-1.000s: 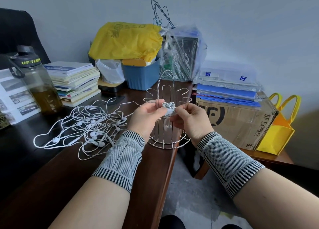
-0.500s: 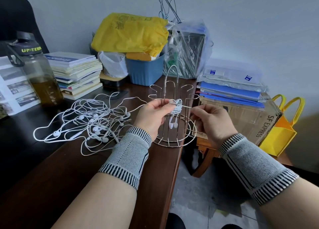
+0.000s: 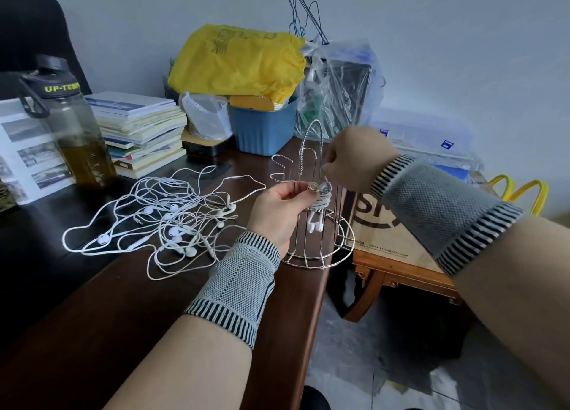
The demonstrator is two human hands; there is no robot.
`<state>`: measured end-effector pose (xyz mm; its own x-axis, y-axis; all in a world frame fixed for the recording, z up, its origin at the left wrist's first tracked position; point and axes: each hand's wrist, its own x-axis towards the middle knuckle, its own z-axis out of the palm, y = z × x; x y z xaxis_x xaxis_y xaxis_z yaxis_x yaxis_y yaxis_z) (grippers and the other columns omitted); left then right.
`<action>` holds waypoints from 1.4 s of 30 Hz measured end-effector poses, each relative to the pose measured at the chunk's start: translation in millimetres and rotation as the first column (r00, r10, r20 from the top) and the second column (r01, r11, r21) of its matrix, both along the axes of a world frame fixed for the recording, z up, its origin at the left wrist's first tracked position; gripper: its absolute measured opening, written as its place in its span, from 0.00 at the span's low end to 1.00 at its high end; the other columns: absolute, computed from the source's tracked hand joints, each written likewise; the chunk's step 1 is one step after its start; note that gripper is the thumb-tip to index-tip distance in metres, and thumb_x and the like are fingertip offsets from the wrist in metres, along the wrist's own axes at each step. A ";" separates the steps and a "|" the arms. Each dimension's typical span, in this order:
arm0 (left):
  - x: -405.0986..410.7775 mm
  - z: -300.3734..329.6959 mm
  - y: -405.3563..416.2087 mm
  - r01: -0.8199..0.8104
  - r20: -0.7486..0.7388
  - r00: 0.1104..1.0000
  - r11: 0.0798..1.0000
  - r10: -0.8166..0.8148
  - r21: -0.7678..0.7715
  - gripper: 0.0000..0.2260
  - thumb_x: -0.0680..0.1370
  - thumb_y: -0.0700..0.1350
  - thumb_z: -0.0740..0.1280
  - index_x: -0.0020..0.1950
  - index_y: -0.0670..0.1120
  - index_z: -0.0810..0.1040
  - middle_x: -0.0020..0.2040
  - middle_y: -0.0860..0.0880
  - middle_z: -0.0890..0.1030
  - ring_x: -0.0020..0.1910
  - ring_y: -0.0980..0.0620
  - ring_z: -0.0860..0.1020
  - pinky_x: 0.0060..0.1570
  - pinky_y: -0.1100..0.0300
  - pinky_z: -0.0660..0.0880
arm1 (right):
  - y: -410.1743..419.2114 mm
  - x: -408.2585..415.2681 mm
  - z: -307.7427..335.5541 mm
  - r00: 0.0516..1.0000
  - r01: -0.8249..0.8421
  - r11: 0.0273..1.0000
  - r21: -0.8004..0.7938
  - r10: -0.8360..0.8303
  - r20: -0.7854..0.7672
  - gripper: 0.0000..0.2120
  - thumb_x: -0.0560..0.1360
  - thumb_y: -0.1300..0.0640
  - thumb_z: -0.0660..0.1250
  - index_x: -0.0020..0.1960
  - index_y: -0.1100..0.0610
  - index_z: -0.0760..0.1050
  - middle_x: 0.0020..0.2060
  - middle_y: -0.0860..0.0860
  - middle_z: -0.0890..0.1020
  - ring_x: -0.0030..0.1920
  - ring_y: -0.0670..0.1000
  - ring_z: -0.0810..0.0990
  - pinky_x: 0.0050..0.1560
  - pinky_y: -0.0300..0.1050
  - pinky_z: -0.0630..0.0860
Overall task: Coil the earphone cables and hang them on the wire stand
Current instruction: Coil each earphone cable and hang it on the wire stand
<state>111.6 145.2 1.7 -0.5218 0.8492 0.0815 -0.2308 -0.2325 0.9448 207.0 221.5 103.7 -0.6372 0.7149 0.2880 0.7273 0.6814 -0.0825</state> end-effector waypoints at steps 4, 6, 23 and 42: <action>1.7 -1.2 0.8 -0.014 -0.008 1.000 1.000 0.014 -0.016 0.06 0.73 0.36 0.73 0.43 0.46 0.81 0.39 0.52 0.82 0.29 0.64 0.76 0.30 0.72 0.69 | -2.5 -21.9 2.4 0.996 -0.046 0.982 -0.184 0.059 0.064 0.10 0.74 0.55 0.66 0.47 0.62 0.81 0.41 0.55 0.83 0.43 0.52 0.82 0.46 0.49 0.82; 2.2 -1.4 0.3 -0.019 -0.018 1.000 1.000 0.019 -0.024 0.06 0.72 0.36 0.73 0.43 0.46 0.80 0.37 0.53 0.81 0.26 0.65 0.74 0.29 0.72 0.68 | -7.2 -22.7 2.8 0.995 -0.057 0.980 -0.192 0.070 0.065 0.11 0.75 0.55 0.66 0.47 0.62 0.81 0.42 0.56 0.83 0.43 0.54 0.82 0.47 0.50 0.82; 6.6 -3.2 1.5 0.014 0.029 0.999 0.996 -0.017 0.093 0.06 0.75 0.30 0.68 0.47 0.40 0.80 0.34 0.53 0.81 0.28 0.62 0.76 0.29 0.71 0.71 | -49.8 26.8 -75.7 0.915 -0.098 0.823 0.559 0.295 -0.274 0.04 0.68 0.59 0.74 0.38 0.57 0.80 0.31 0.51 0.76 0.29 0.55 0.77 0.27 0.39 0.64; 1.3 -2.8 -4.1 0.008 -0.033 0.999 1.000 -0.007 0.016 0.05 0.76 0.36 0.70 0.45 0.46 0.83 0.52 0.37 0.83 0.49 0.44 0.79 0.47 0.54 0.75 | -52.5 31.3 -91.0 0.308 -0.491 0.582 -0.648 -0.581 -0.754 0.05 0.73 0.63 0.72 0.40 0.60 0.77 0.22 0.47 0.75 0.23 0.44 0.70 0.27 0.38 0.68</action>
<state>112.9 141.1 -1.1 -0.5122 0.8516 0.1117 -0.2019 -0.2458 0.9481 238.3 169.0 12.7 -0.3125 0.9498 -0.0138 -0.1779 -0.0728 -0.9814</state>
